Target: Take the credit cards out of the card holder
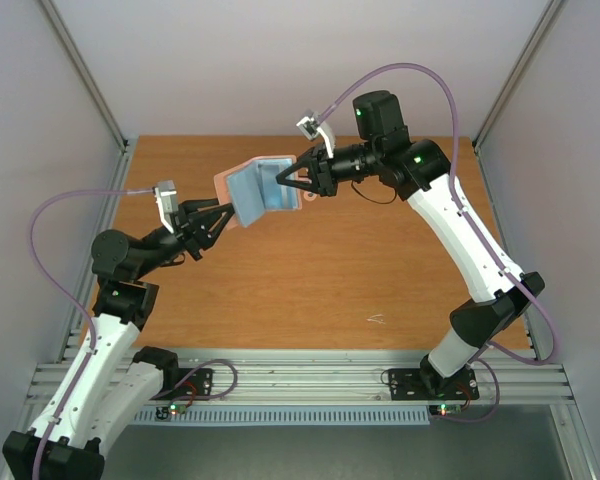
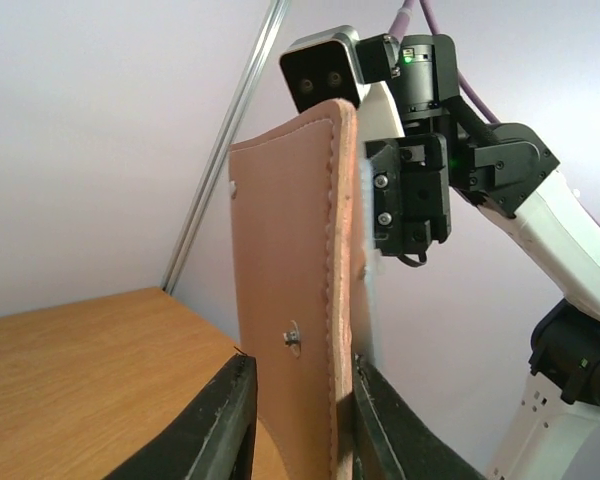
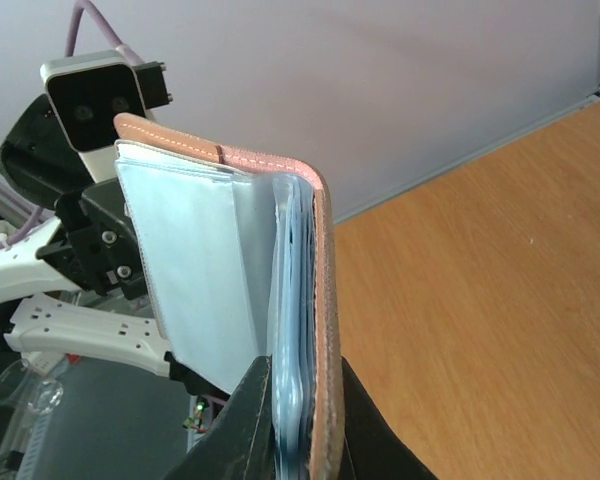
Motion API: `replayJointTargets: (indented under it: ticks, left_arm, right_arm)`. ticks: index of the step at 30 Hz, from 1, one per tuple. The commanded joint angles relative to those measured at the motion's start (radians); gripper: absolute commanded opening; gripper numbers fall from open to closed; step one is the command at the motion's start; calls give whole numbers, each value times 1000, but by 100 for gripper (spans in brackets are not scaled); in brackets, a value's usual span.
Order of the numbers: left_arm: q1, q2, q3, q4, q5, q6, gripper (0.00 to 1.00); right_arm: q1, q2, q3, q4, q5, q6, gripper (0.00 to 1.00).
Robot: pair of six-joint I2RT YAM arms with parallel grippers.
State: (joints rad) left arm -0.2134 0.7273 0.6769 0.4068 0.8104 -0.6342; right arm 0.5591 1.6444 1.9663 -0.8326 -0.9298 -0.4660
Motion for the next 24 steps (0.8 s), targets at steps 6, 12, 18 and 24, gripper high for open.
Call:
replayJointTargets:
  ticks: [6, 12, 18, 24]
  left_arm:
    - [2, 3, 12, -36, -75, 38, 30]
    - [3, -5, 1, 22, 11, 11, 50]
    - [4, -7, 14, 20, 63, 49, 52]
    - [3, 36, 25, 21, 26, 33, 32]
  right_arm:
    - [11, -12, 13, 38, -9, 44, 1]
    - [9, -19, 17, 8, 54, 17, 1]
    - [9, -4, 62, -58, 88, 0, 1]
    - [10, -12, 67, -76, 74, -8, 1]
